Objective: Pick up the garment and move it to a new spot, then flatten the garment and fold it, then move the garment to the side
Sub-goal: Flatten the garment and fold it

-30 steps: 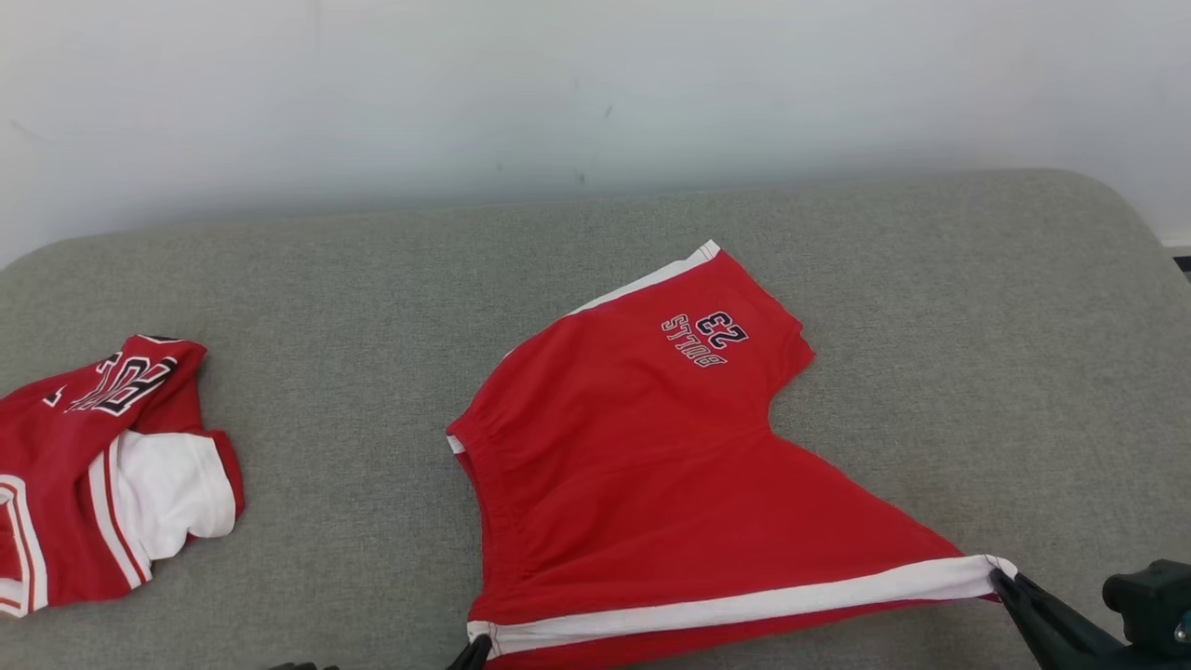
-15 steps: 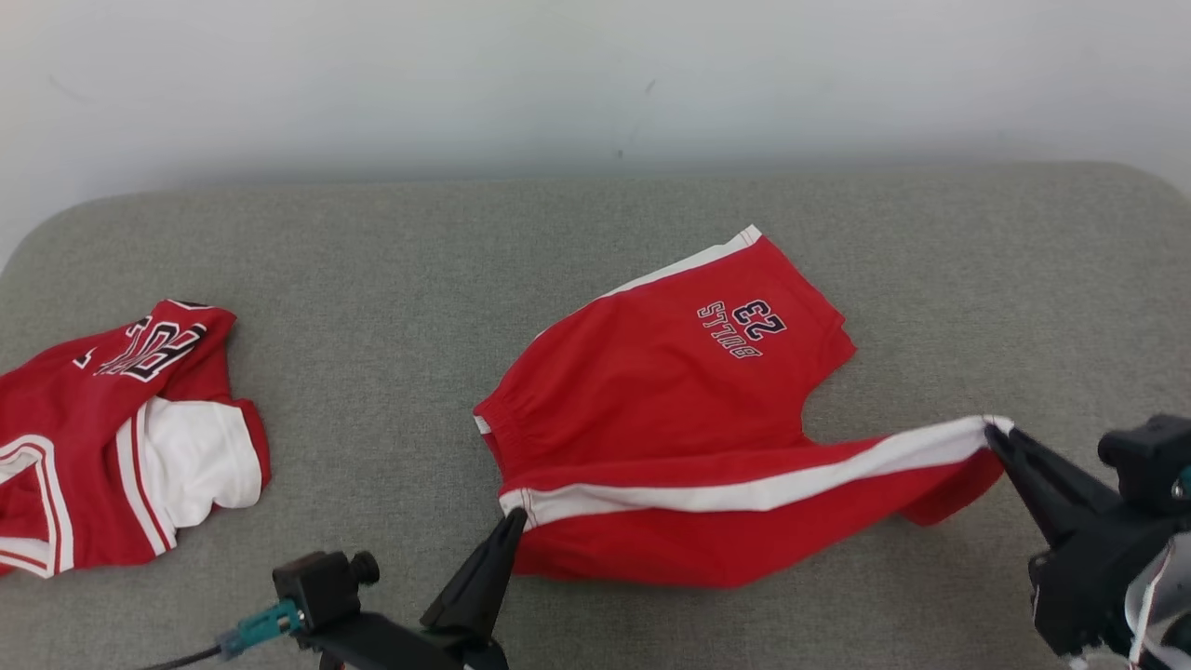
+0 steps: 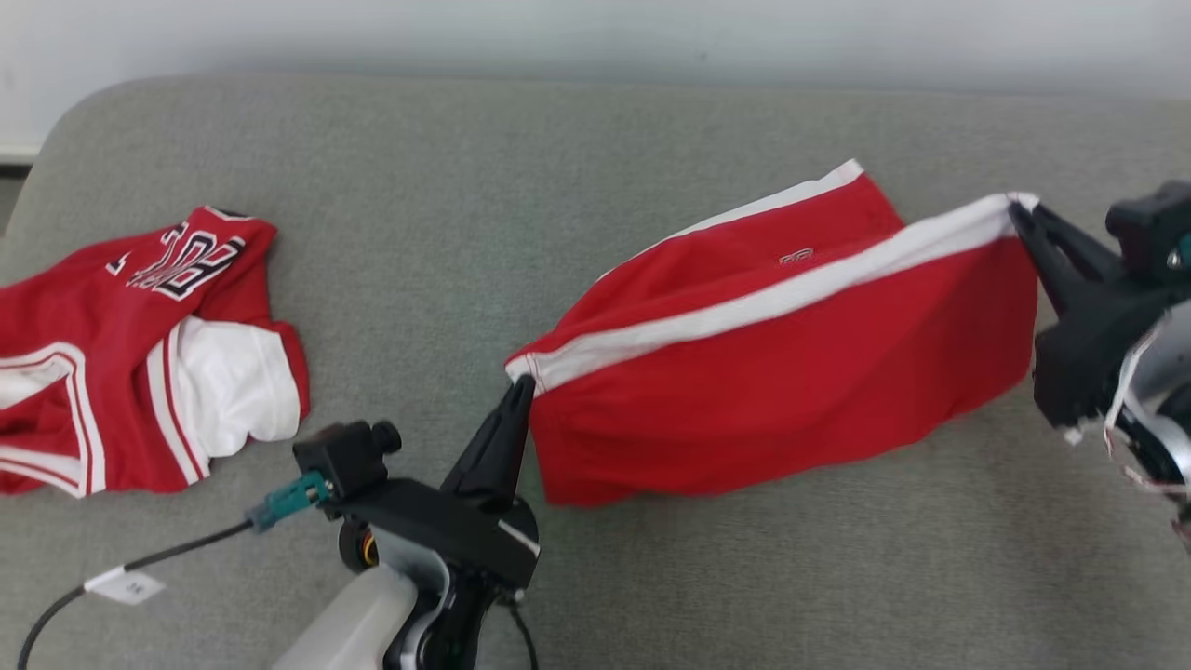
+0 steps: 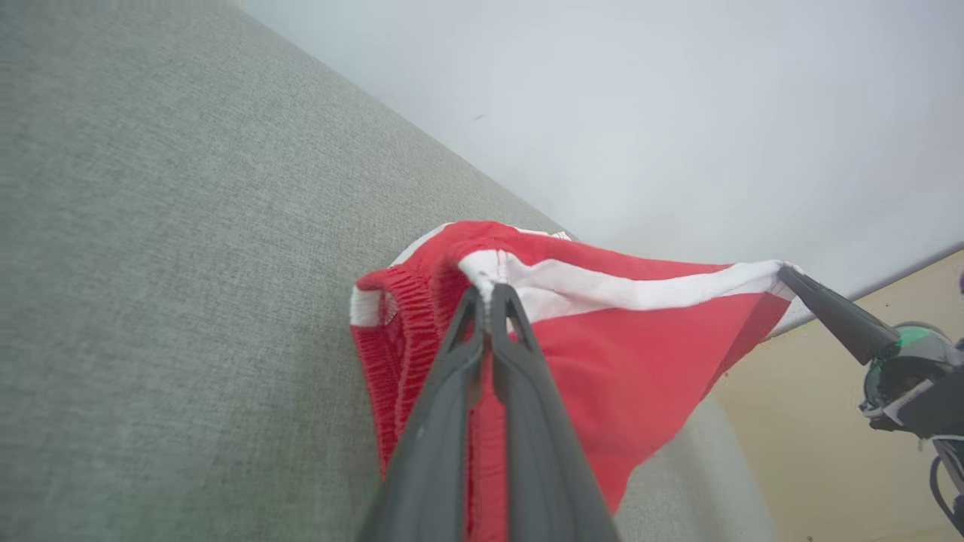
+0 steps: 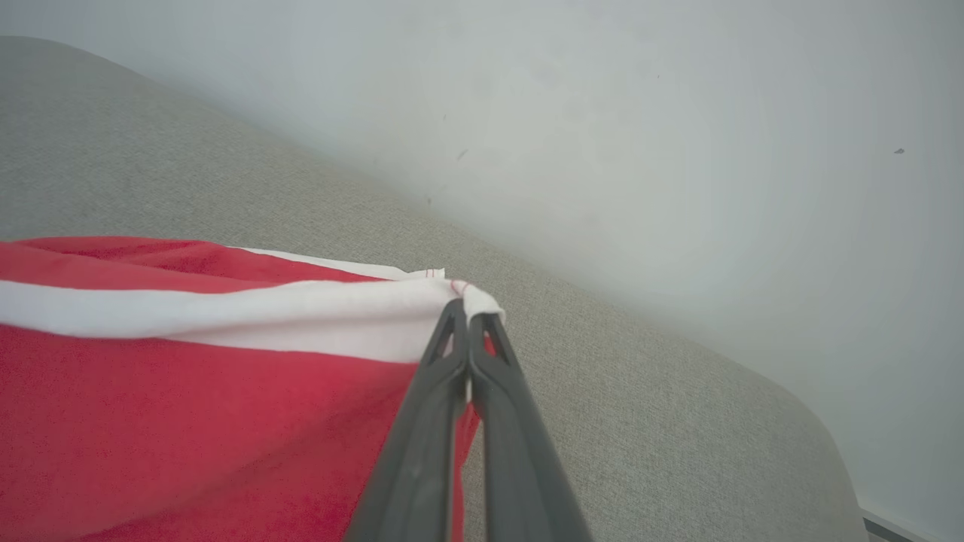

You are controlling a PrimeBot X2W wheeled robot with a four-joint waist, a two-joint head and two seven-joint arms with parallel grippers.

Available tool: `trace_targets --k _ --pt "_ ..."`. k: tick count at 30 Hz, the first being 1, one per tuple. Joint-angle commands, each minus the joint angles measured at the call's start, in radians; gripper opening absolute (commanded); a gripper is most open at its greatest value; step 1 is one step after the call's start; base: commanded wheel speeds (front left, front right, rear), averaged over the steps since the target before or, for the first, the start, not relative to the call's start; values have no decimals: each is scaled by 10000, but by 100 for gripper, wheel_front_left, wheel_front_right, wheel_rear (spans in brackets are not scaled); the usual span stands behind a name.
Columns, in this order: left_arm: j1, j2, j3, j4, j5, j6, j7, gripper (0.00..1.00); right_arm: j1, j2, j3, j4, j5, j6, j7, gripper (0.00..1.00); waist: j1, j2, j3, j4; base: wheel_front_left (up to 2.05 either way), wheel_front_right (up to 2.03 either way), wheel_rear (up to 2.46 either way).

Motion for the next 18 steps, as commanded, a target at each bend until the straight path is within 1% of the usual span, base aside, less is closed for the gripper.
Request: trace_targets --k 1,9,14,18 --pt "-287 -136 54 84 91 58 -42 0 -381 46 71 283 -105 -24 -99 0 -2 -1 526 504 0 0 0" --pt "-1221 -785 63 470 256 206 -86 0 -1989 376 267 1674 -726 -24 -366 0 -2 -1 1200 1013 0 0 0" --pt "-1635 -1011 212 706 370 245 -180 0 -2640 542 371 2259 -1020 -24 -497 0 -2 -1 1461 1156 0 0 0" --pt "-1852 -1072 279 883 433 229 -203 0 -3111 766 186 2763 -1284 -24 -741 0 -2 -1 1627 1199 0 0 0"
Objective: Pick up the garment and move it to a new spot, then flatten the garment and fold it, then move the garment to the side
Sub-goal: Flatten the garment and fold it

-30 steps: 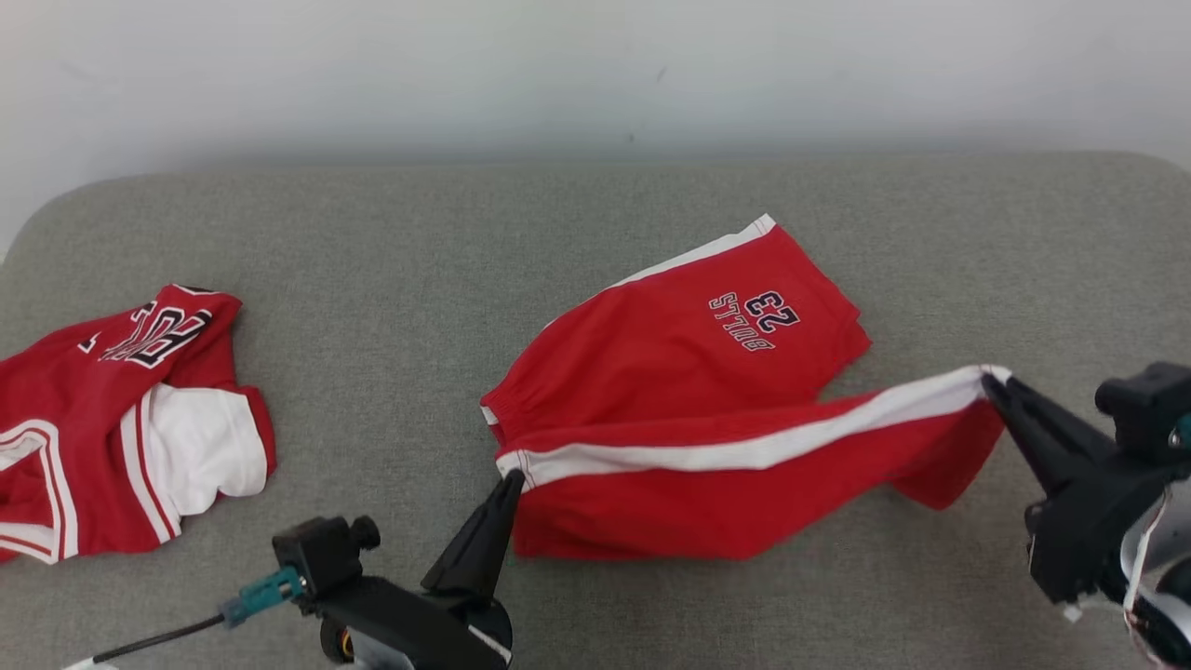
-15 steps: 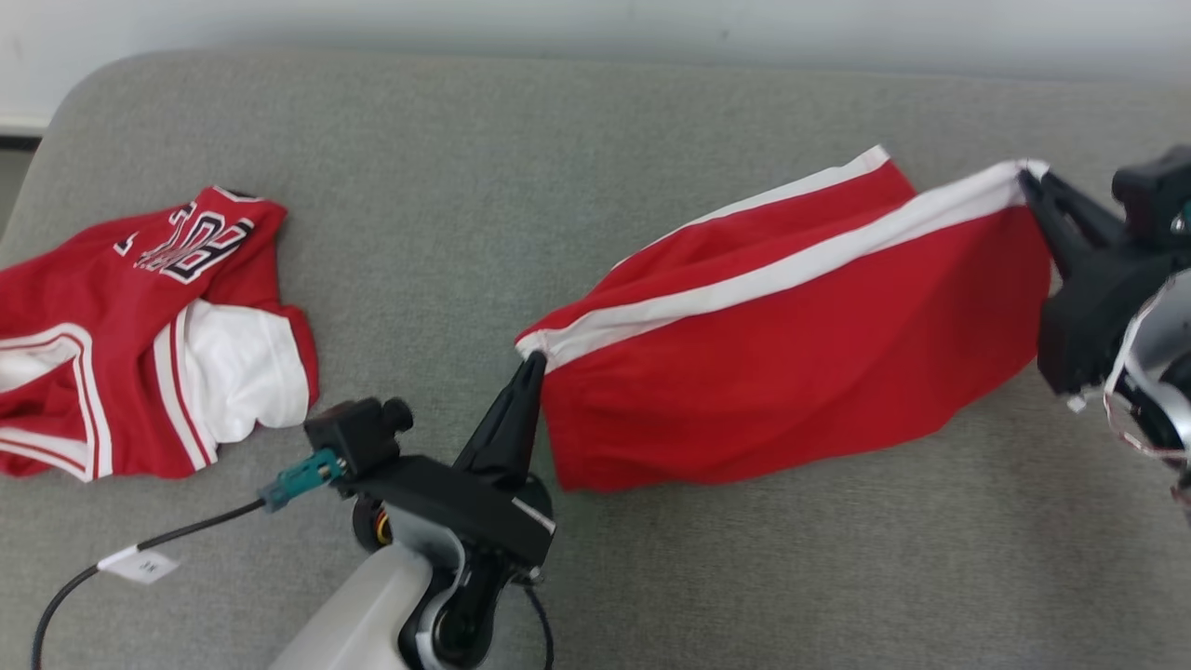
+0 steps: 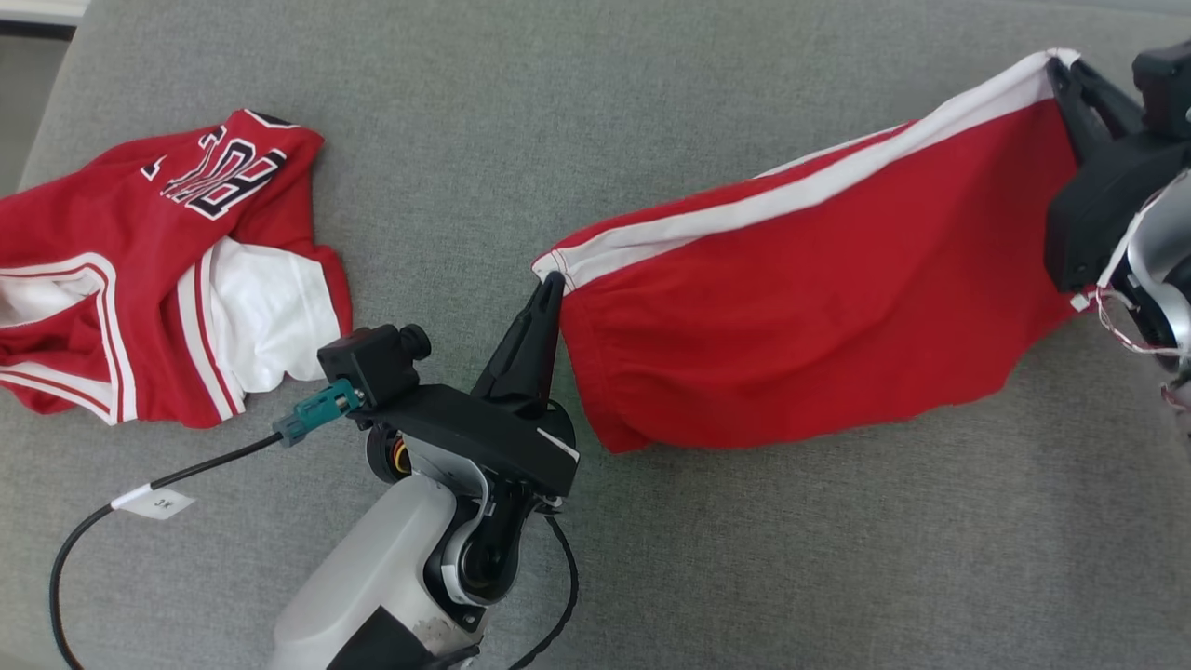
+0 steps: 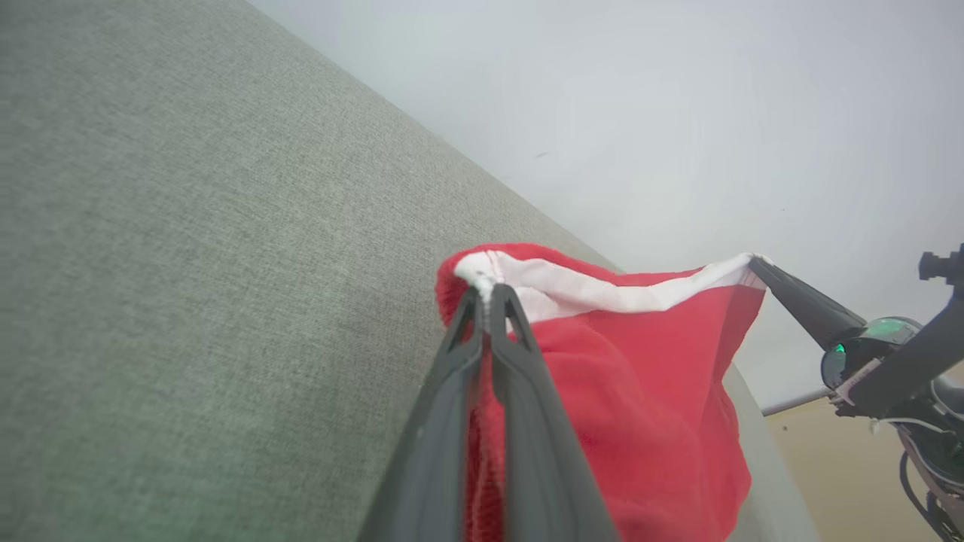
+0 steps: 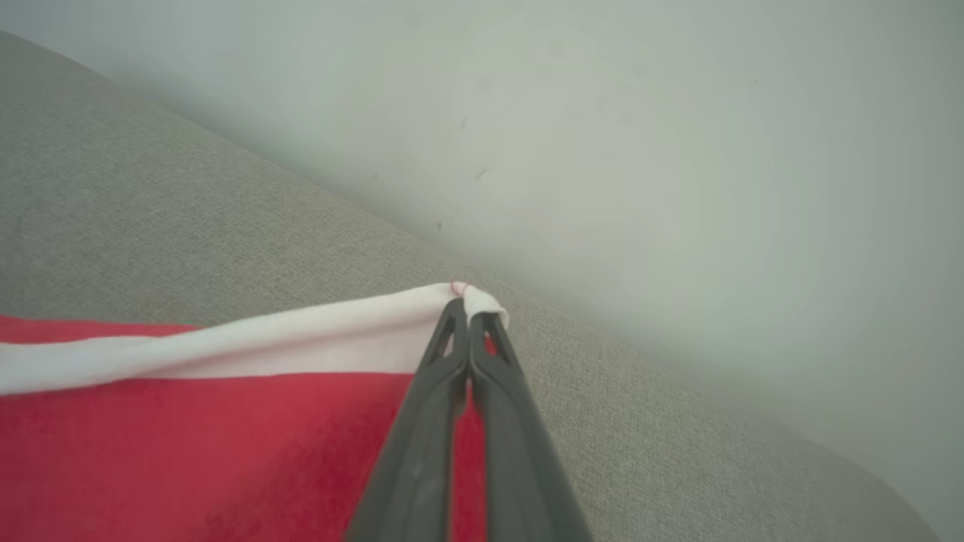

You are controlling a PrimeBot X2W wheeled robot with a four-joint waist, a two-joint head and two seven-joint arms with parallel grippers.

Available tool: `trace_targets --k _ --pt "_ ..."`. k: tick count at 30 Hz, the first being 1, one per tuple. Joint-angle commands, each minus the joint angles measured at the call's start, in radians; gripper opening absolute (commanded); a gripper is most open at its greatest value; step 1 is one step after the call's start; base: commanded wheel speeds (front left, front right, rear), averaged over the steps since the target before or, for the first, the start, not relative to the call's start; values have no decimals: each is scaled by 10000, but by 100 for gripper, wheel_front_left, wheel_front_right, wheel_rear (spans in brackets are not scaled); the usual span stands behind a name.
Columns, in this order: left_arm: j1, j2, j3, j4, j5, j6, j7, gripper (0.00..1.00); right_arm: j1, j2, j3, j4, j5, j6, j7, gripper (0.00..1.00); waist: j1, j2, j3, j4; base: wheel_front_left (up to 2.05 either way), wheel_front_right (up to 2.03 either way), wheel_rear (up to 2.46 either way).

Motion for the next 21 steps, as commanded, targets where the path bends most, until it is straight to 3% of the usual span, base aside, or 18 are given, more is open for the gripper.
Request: trace_targets --k 1,5,7,8,9,10,21 --pt "-151 -35 40 97 69 -25 -45 0 -215 121 -65 187 -140 -24 -135 0 -2 -2 164 108 0 0 0" --pt "-361 -144 -52 311 137 -77 9 0 -580 415 -121 759 -448 -24 -311 0 -2 -2 293 126 0 0 0" --pt "-440 -191 -68 368 157 -87 -17 44 -673 485 -161 973 -542 -24 -334 0 -2 -2 325 137 0 0 0" --pt "-474 -215 -72 396 177 -83 -32 100 -712 529 -178 1070 -556 -24 -359 0 -2 -2 335 141 0 0 0" --pt "-501 -230 -53 428 215 -70 -38 100 -739 584 -233 1189 -552 -24 -349 96 -2 -2 336 142 0 0 0" --pt "-529 -238 -44 462 258 -72 -48 100 -763 626 -206 1242 -586 -24 -418 100 -2 -2 328 143 0 0 0" --pt "-222 201 363 683 1007 -93 -193 100 -619 504 -205 1617 -33 -24 -115 100 -2 -2 -242 26 0 0 0"
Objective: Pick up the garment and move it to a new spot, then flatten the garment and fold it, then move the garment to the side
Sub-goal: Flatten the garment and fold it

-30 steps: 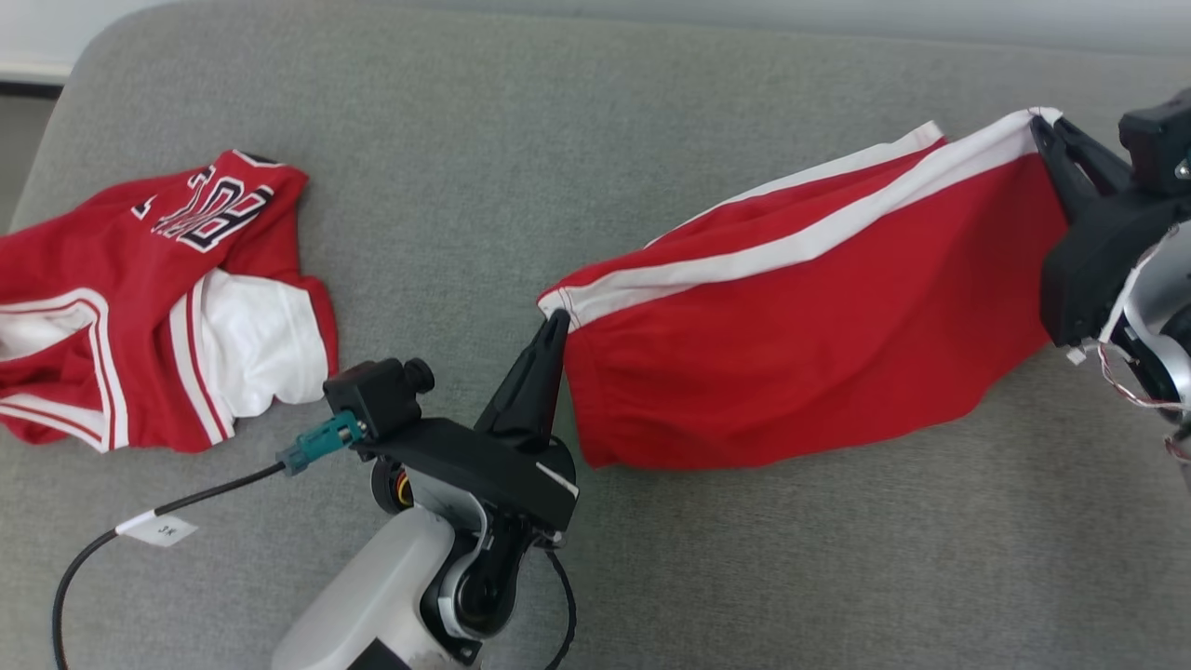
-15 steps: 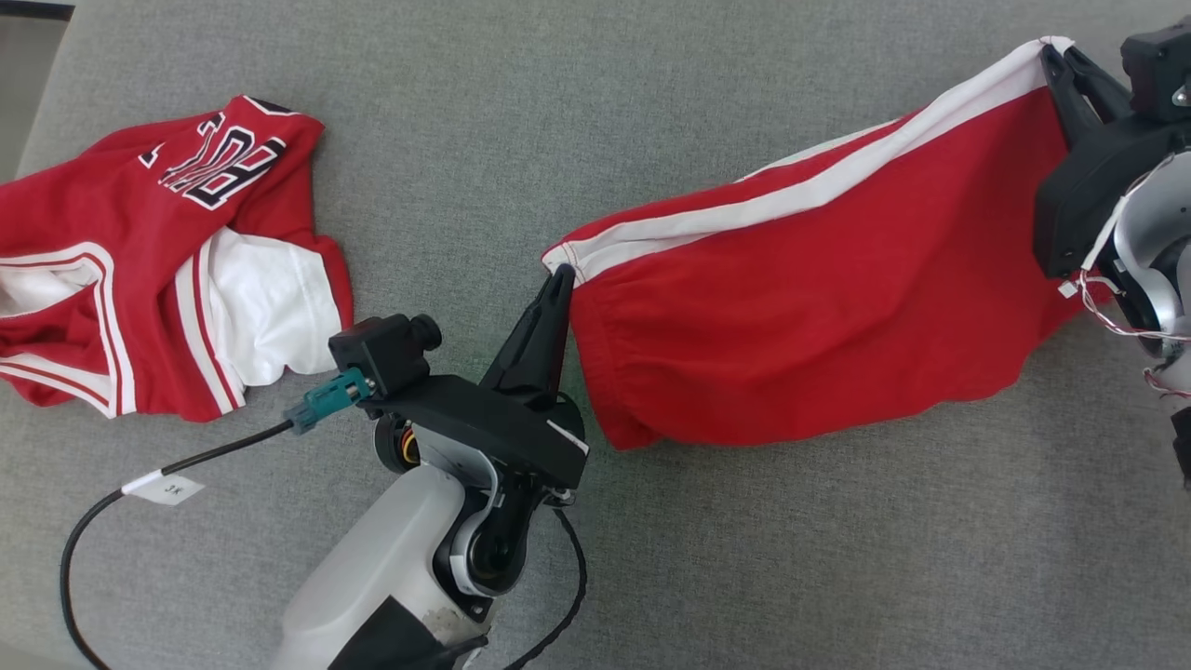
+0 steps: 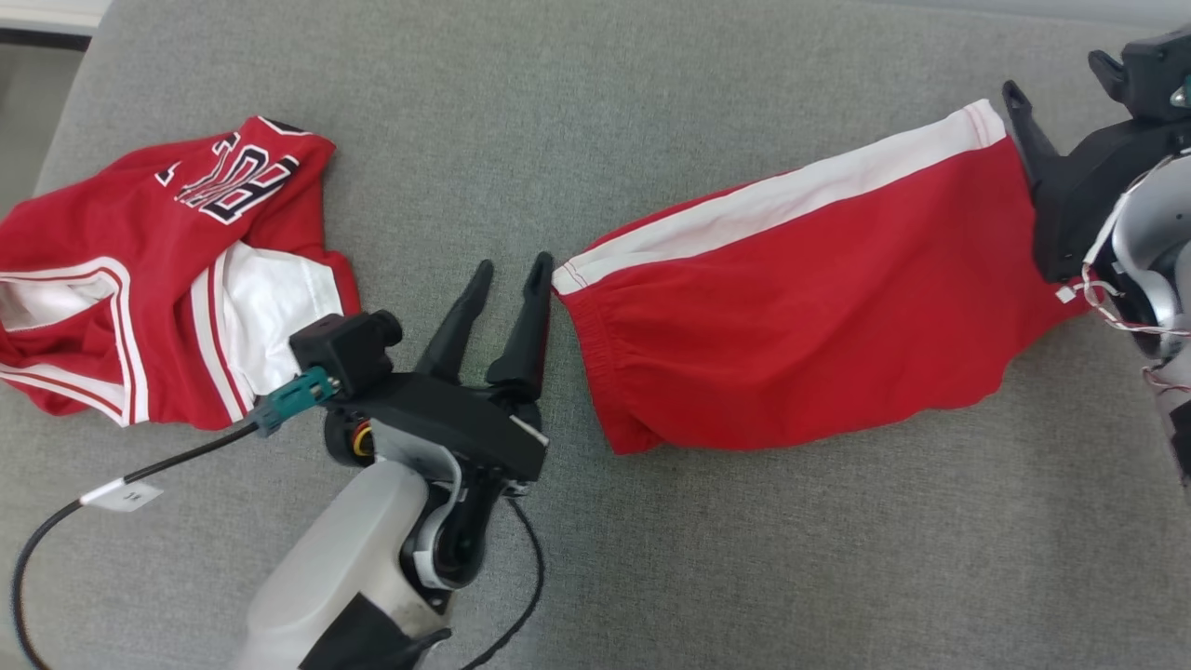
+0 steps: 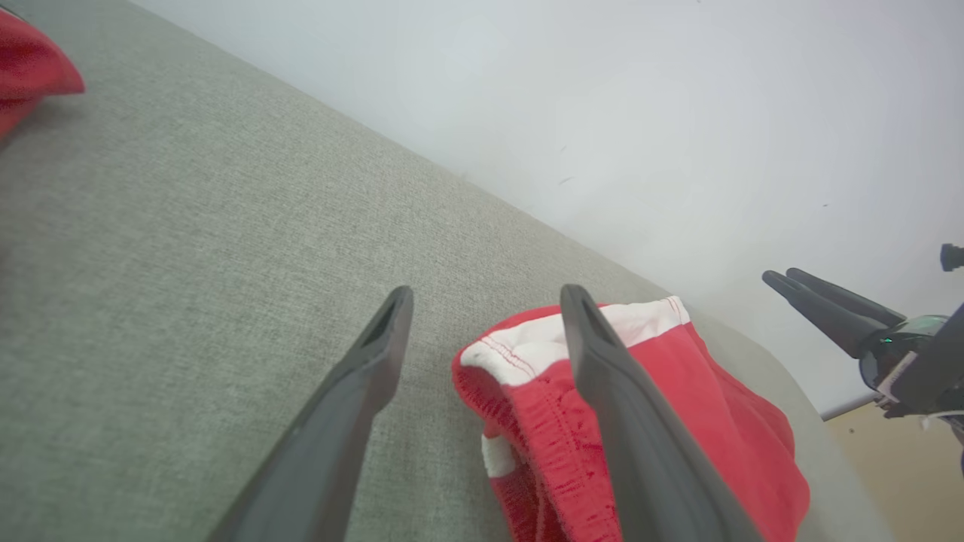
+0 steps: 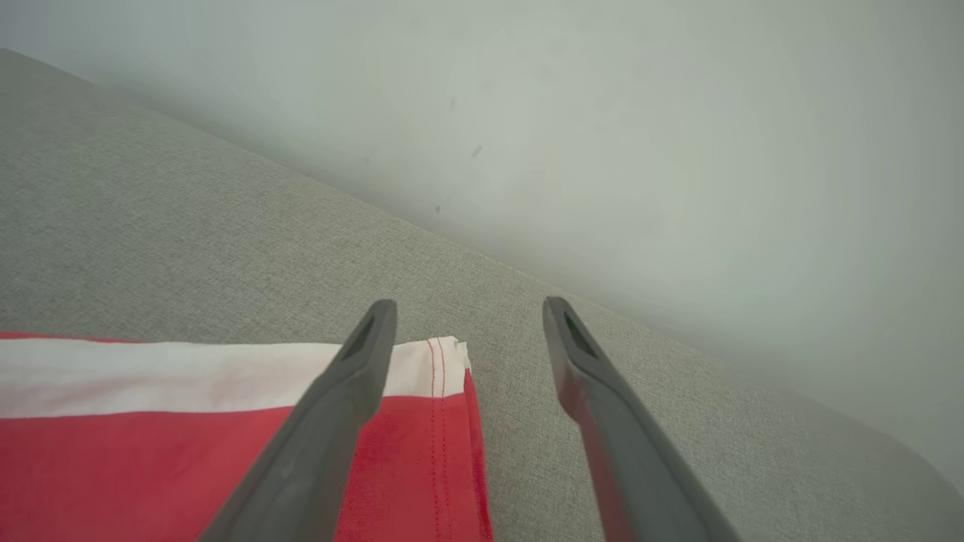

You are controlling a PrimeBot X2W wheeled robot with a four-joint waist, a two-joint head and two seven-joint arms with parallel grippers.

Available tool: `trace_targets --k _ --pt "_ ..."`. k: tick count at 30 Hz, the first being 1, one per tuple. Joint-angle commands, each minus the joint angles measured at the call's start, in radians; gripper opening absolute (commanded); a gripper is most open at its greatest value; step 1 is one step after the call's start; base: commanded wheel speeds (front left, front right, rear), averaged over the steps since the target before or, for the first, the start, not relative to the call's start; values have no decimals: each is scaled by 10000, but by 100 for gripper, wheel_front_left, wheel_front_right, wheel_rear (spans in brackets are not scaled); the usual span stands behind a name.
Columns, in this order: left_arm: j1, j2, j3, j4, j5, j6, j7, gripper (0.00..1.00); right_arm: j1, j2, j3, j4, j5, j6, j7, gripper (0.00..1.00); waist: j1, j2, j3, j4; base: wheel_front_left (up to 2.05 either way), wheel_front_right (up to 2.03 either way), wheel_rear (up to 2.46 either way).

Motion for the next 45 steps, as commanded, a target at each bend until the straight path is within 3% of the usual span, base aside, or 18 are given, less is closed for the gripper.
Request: trace_targets --k 1,9,15,22,29,45 --pt "175 104 59 -11 198 37 -51 100 90 -118 -68 -2 118 -24 73 100 0 0 -161 -60 0 0 0" --pt "1252 668 919 -1501 3403 164 -58 100 669 -227 -1069 -159 1348 -24 1784 100 0 0 -557 101 0 0 0" --pt "2977 494 2315 -2748 5442 97 -60 100 1166 -68 -2040 -631 1413 -24 2672 100 0 0 -646 362 0 0 0" --pt "4754 -76 3546 -3743 6918 -359 -61 100 1794 104 -3036 -871 882 -24 3389 100 0 0 -585 733 0 0 0" --pt "5859 -421 3739 -4243 7803 -778 -60 100 2216 374 -3908 -912 357 -24 3631 100 0 0 -385 1068 0 0 0" --pt "6172 -801 4085 -4408 7755 -1033 -61 100 2398 966 -5256 -792 -616 -24 3911 100 0 0 191 1460 0 0 0"
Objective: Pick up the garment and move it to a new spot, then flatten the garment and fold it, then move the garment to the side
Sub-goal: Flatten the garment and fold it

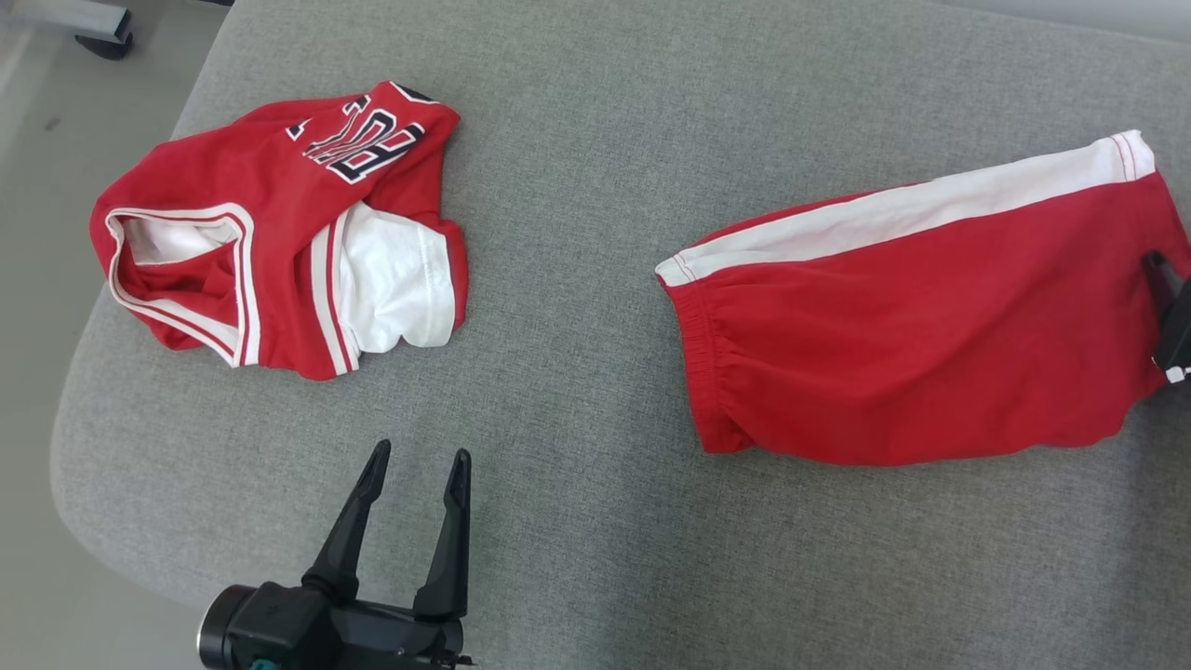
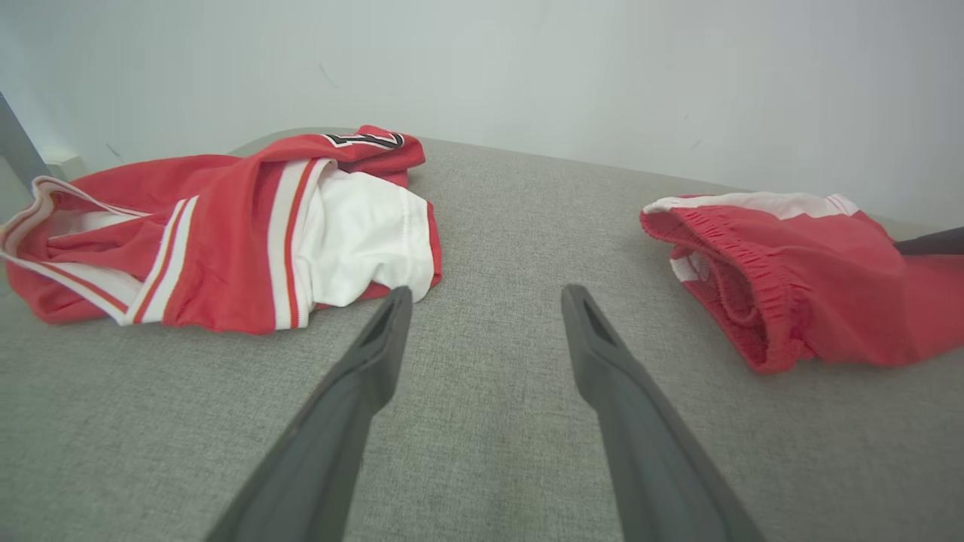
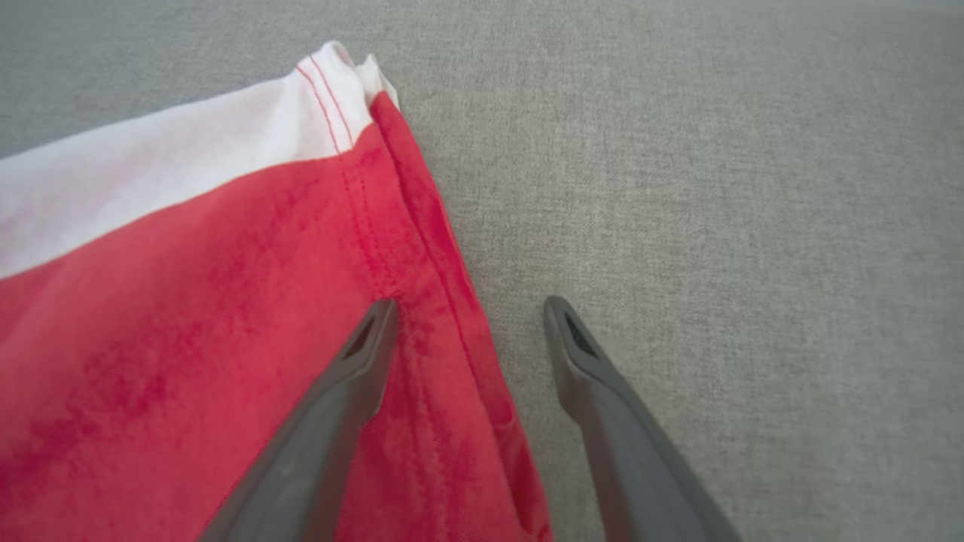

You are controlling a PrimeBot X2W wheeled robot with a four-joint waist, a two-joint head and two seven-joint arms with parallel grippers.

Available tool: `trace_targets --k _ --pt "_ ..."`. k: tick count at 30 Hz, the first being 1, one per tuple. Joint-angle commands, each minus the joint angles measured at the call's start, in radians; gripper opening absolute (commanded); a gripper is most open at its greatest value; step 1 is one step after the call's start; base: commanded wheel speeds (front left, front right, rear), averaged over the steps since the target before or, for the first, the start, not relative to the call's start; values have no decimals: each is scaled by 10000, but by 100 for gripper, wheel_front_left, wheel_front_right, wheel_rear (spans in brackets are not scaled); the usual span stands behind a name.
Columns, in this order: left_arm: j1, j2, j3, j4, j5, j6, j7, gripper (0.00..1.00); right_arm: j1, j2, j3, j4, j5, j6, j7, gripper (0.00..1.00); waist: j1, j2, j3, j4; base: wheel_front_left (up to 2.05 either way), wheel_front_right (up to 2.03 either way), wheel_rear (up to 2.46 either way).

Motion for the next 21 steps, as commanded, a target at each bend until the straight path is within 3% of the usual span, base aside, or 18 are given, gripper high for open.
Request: trace_targets --k 1,6,7,9,21 --pt "89 -41 65 22 -99 -59 -30 100 174 34 -34 25 -101 -24 135 100 -1 0 28 27 0 0 0" --pt "103 -82 172 9 -84 -48 -30 100 478 241 158 47 -43 -24 568 100 -1 0 4 12 0 0 0" --pt "104 -84 186 7 -65 -47 -30 100 525 276 204 34 12 -24 643 91 -1 0 -10 2 0 0 0" --pt "102 -88 211 2 -23 -51 -30 100 594 268 315 -60 45 -23 697 0 -1 0 -27 -8 0 0 0" --pt "120 -96 263 50 94 -48 -30 100 802 66 -197 -797 -388 -24 88 0 -1 0 -359 -178 0 0 0"
